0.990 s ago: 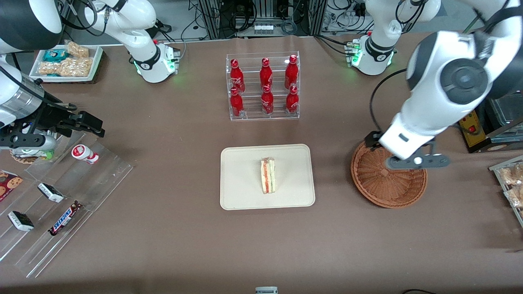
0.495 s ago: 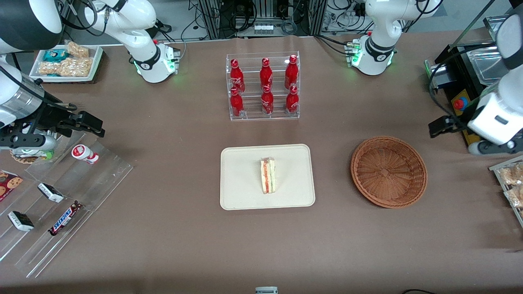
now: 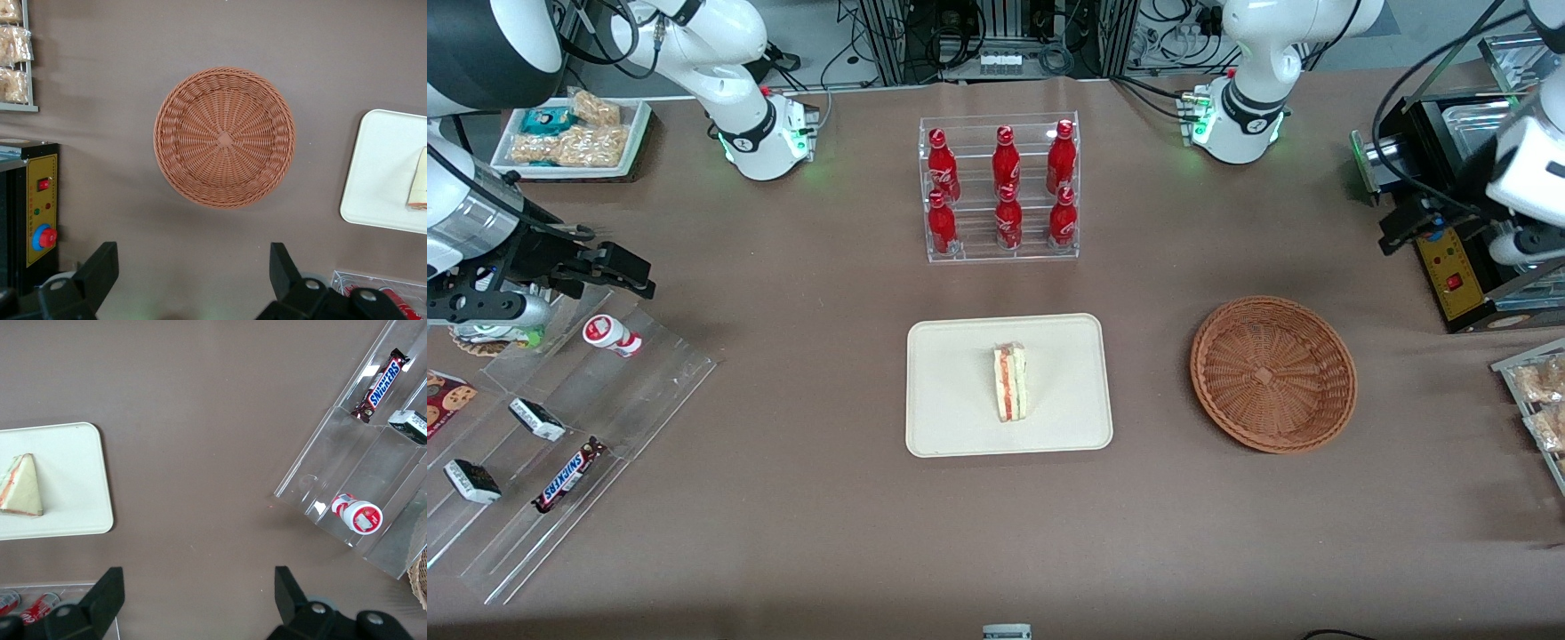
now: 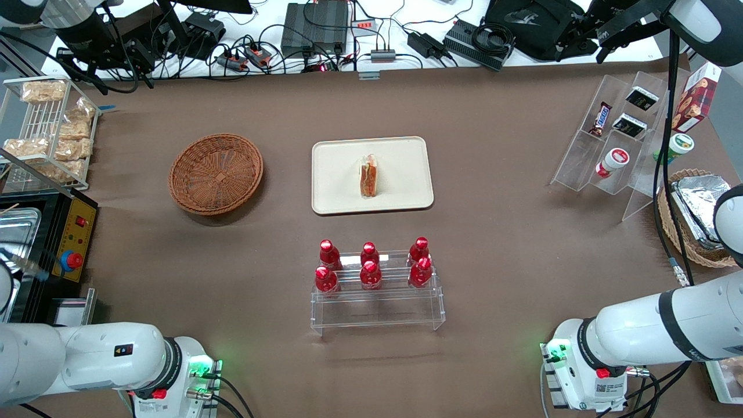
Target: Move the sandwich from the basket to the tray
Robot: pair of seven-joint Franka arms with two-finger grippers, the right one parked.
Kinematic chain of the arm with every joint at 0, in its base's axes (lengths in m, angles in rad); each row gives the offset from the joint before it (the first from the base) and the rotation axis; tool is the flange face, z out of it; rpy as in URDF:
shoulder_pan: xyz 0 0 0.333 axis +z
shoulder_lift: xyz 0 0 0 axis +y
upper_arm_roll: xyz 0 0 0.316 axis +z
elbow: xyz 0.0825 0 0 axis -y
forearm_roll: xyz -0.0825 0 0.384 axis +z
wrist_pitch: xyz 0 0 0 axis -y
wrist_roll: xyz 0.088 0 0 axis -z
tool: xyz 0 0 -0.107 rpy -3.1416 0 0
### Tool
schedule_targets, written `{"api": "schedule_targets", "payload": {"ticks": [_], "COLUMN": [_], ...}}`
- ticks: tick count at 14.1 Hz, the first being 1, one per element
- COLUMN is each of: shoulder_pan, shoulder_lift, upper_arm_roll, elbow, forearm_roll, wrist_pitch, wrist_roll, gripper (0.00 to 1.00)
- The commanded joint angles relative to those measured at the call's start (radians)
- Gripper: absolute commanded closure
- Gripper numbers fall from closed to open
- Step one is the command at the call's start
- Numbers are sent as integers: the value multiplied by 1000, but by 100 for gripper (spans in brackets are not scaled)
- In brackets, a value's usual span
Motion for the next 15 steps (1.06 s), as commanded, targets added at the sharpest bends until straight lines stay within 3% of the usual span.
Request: {"api": "schedule_targets", "payload": {"ticks": [1,3,6,15], "shoulder_pan": [25,31,91,97], "shoulder_lift": [-10,-11,-11,-8], "upper_arm_roll": [-27,-18,-16,38], "elbow": [-1,15,27,59], "forearm_roll": [-2,-6,-13,-13], "wrist_pitch": [13,-4,-20,-56], "wrist_roll": [-28,-11,164,251], "gripper": [0,0,0,0]}}
